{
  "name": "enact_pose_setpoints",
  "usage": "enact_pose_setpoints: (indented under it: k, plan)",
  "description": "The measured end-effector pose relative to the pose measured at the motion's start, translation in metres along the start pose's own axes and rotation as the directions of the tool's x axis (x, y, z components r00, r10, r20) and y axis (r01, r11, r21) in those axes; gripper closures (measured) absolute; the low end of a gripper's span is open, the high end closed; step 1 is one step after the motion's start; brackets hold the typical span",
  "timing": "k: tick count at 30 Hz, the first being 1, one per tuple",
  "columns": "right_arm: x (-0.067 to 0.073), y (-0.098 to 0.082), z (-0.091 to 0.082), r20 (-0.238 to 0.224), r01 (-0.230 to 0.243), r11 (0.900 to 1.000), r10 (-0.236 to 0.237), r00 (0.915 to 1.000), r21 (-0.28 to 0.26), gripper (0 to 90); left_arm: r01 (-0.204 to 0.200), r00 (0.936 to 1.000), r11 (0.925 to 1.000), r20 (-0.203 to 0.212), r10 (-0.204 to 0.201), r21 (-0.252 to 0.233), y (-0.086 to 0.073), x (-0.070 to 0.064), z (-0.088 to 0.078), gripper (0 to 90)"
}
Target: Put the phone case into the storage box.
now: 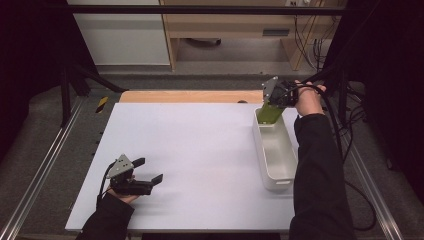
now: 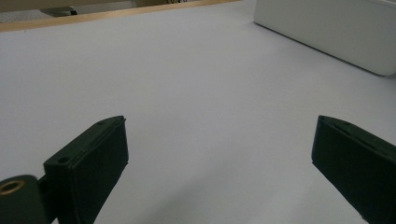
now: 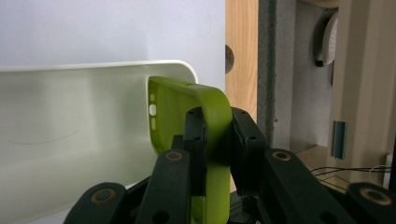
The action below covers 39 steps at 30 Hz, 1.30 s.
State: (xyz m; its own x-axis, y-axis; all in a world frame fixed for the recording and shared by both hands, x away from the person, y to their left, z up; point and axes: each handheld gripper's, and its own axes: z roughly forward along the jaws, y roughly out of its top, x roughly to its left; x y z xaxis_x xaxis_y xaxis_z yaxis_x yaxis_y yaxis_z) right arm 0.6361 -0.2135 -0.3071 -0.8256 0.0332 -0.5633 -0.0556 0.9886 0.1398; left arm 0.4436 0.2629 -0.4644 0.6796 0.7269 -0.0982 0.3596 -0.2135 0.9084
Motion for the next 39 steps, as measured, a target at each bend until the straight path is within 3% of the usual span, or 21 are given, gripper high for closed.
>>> enact_pose_setpoints:
  k: [13,19,32,38,39]
  plan:
    - [-0.001,0.006,0.021,-0.076,0.008,1.0,-0.006,0.9971,0.03,78.5,0.0,1.0,1.0,0.0,0.0,0.003,0.0,0.0,0.001,3.5]
    - [-0.001,0.006,0.024,-0.082,0.007,0.999,-0.005,0.9967,0.036,78.4,0.0,1.0,1.0,0.001,0.0,0.006,0.0,0.0,0.001,3.5]
    - [-0.003,0.008,0.03,-0.047,-0.014,0.999,0.016,0.9988,0.048,73.8,-0.001,1.0,1.0,0.0,0.001,0.005,0.0,0.0,0.001,3.5]
    - [-0.002,0.011,0.034,-0.018,-0.029,0.998,0.03,0.9994,0.051,61.1,0.001,1.0,1.0,-0.001,-0.001,0.008,-0.001,0.001,0.001,3.5]
    - [-0.002,0.012,0.032,0.007,-0.041,0.998,0.04,0.9992,0.048,54.1,0.0,1.0,1.0,0.0,0.0,0.008,-0.001,0.001,0.001,3.5]
